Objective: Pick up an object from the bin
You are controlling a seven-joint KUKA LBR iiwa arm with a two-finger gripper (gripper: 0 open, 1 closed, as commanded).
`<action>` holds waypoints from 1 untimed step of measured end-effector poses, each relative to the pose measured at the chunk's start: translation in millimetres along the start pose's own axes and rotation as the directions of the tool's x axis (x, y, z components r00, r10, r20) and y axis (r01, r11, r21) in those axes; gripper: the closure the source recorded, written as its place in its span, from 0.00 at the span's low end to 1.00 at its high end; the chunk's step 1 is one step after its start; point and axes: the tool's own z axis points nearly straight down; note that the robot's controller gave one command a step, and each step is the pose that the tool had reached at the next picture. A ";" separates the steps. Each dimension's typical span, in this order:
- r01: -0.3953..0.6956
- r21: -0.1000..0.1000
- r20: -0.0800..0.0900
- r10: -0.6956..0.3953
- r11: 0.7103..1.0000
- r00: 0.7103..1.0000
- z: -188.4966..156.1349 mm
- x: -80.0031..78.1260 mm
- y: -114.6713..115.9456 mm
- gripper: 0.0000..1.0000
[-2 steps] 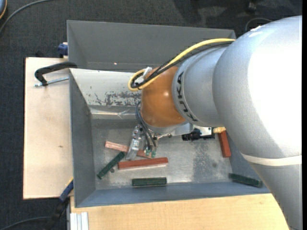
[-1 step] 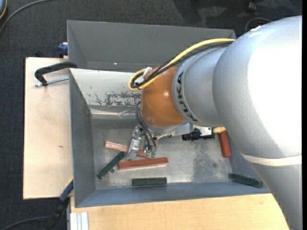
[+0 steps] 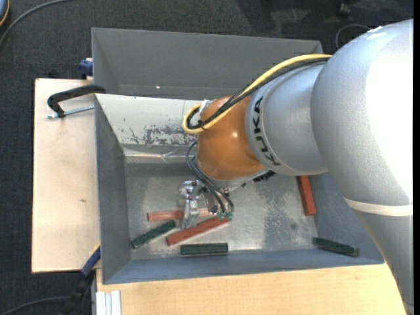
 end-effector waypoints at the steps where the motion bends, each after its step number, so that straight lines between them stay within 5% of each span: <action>1: 0.002 -0.004 0.014 -0.002 1.000 1.000 -104.4 -29.9 16.8 1.00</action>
Offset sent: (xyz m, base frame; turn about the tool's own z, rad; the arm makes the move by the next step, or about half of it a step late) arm 0.0250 0.0170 0.0983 0.0001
